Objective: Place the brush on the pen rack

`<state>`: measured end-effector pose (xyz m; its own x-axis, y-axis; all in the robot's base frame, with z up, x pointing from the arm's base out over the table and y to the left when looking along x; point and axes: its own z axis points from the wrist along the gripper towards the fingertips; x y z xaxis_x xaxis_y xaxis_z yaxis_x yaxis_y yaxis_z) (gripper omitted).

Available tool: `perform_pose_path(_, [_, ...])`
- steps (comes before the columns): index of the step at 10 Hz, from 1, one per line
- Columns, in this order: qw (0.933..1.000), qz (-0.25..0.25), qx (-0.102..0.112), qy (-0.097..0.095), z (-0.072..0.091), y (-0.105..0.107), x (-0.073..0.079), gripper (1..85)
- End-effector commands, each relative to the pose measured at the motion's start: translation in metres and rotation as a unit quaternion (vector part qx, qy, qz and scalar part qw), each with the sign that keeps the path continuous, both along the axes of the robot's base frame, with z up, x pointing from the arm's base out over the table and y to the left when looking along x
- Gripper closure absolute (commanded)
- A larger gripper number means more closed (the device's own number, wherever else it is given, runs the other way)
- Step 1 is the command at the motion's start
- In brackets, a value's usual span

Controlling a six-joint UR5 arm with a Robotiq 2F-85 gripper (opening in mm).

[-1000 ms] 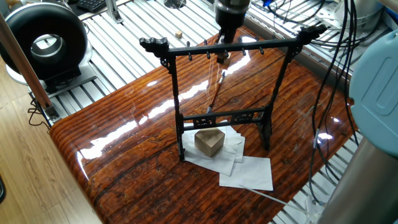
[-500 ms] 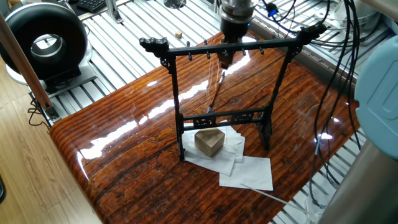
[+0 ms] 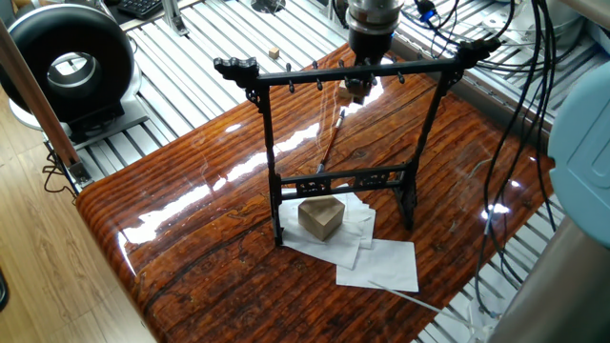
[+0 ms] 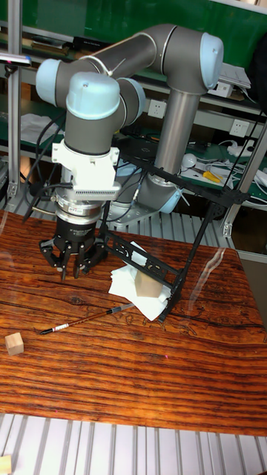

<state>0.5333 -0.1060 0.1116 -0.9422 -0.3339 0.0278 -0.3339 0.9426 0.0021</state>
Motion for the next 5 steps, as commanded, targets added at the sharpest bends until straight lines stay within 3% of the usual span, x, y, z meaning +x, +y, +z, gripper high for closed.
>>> perform_pose_path(1, [0.9981,-0.053,0.026,0.016,0.006,0.016,-0.003,56.7])
perform_pose_path(2, [0.9923,-0.111,0.046,0.031,0.018,0.032,-0.003,57.3])
perform_pose_path(4, [0.9838,-0.17,0.045,0.035,0.028,0.04,0.005,59.3])
perform_pose_path(5, [0.9827,-0.178,0.04,0.034,0.028,0.039,0.008,59.7])
